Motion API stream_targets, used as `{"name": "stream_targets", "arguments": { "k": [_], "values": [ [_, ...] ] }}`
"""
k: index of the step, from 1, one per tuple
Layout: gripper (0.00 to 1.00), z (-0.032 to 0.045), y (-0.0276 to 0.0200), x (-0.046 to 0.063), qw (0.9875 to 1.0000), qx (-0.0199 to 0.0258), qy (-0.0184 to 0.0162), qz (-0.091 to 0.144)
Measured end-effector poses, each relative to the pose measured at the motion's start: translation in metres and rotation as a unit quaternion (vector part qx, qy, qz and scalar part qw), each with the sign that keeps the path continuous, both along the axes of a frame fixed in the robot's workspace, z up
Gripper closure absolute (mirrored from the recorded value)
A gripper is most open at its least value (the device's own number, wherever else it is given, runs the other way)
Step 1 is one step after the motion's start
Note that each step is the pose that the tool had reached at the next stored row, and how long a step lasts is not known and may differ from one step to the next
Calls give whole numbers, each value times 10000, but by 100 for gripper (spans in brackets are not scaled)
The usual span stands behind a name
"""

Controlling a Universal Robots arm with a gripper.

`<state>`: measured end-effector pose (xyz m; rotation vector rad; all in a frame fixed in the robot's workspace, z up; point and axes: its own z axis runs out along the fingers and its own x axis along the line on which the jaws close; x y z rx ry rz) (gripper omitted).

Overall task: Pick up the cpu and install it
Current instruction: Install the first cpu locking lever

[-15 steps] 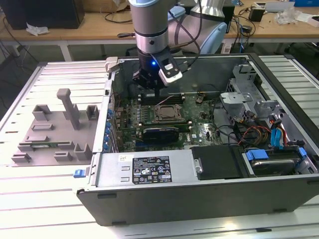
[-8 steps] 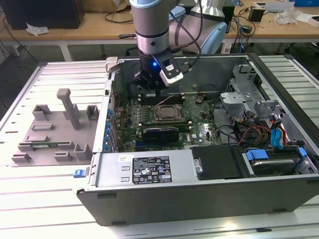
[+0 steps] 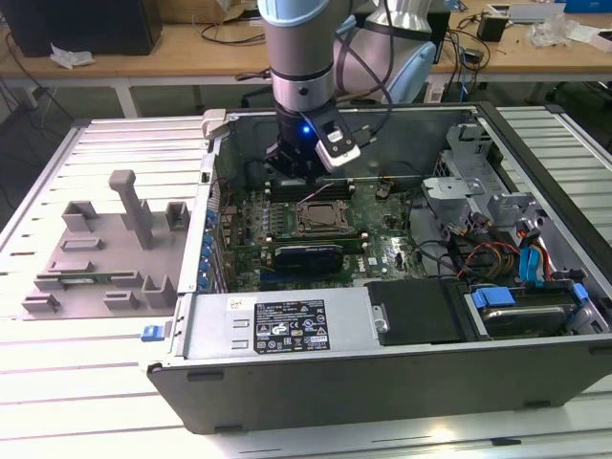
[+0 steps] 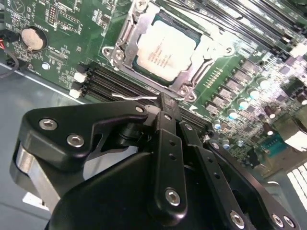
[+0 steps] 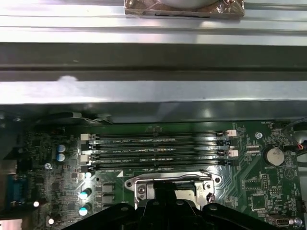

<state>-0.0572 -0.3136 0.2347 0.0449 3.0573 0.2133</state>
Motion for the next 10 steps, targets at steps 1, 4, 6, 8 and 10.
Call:
{"name": "stream_targets", "arguments": {
  "k": [1,4,6,8,10],
  "values": [
    [89,-4,0,9,10000,0,0,0],
    [89,-17,1,30,10000,0,0,0],
    [89,-19,1,32,10000,0,0,-1],
    [89,-21,1,35,10000,0,0,0],
    [89,-22,1,37,10000,1,0,-1]
  ]
}}
